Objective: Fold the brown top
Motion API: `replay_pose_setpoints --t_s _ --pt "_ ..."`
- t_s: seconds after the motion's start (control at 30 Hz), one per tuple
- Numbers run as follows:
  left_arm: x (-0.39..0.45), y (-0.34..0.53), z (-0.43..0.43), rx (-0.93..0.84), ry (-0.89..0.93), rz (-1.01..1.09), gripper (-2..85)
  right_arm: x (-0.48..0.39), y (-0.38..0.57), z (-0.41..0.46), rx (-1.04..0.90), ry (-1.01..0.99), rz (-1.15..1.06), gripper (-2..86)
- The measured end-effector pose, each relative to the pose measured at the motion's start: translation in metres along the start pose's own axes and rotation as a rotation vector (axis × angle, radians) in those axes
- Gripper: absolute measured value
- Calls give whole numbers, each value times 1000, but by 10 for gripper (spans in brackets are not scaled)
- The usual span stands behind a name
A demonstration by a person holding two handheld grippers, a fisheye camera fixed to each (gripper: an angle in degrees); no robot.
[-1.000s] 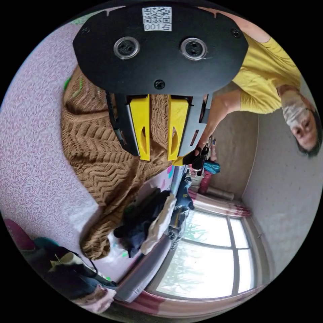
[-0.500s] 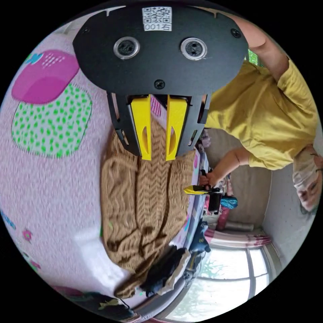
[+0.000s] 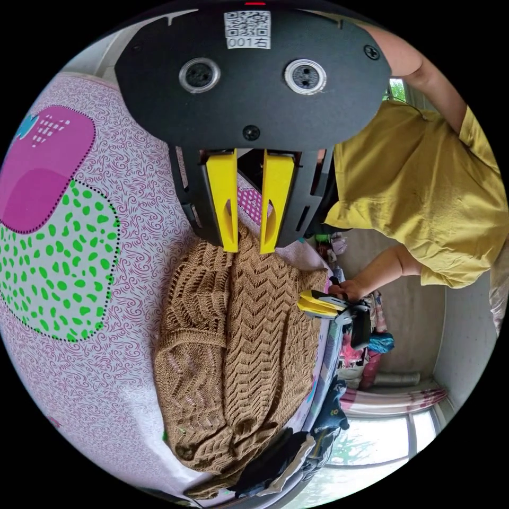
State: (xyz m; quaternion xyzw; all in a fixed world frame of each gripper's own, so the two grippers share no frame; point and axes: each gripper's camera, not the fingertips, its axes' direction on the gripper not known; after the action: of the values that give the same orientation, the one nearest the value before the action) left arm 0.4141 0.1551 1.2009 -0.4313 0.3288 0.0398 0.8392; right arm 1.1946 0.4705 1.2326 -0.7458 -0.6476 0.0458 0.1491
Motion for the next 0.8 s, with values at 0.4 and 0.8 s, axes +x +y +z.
replay_pose_setpoints --t_s 0.4,0.8 --pt "4 21 4 45 49 81 -8 -27 12 -17 18 43 -137 9" --pt "15 74 42 -126 93 187 -8 -26 78 -28 44 13 -228 7"
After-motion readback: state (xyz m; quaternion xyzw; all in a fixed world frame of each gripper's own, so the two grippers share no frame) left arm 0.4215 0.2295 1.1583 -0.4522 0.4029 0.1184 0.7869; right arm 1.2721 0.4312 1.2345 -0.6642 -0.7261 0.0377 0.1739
